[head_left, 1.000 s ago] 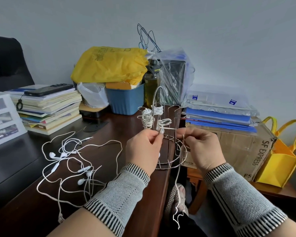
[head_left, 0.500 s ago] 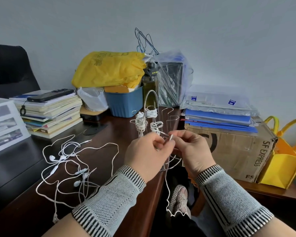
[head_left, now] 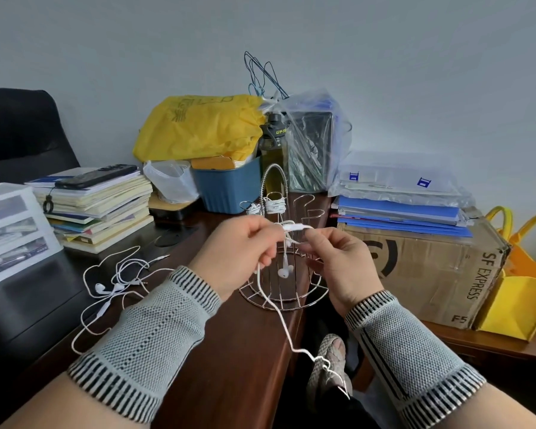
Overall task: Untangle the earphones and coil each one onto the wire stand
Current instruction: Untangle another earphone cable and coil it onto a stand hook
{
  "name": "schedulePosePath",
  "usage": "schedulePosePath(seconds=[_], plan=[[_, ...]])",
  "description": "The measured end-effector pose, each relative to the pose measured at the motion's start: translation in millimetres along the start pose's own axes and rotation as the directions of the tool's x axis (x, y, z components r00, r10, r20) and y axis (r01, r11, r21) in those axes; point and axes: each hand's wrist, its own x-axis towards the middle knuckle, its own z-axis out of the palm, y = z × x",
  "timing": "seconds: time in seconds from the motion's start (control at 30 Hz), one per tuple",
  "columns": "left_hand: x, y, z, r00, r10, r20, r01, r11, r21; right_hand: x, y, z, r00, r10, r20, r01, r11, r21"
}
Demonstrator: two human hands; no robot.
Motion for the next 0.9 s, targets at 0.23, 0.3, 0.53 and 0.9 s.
schedulePosePath(seconds=[0.23,0.3,0.53,0.9], plan=[[19,-3,10,0.917,0.106,-0.385,0.085,0.890,0.447,14,-4,15,0.995,-0.021,-0.101,0.004,0.986,-0.165],[22,-8,10,0.930,0.122,-0.347,0.116,0.798,0.592,18,-6,18,0.992,-0.025,-0.125,-0.005,0.971,-0.238],[10,-26,10,0.962,0.058,-0.268,0.107,0.822,0.560,21,-6,20,0.988,-0.022,-0.153,-0.024,0.956,-0.293],[-11,-43,22,0.987,0.108,-0.116,-0.050,0.905,0.423,-4,6,9,0.995,-0.085,-0.043,0.074,0.975,-0.210]])
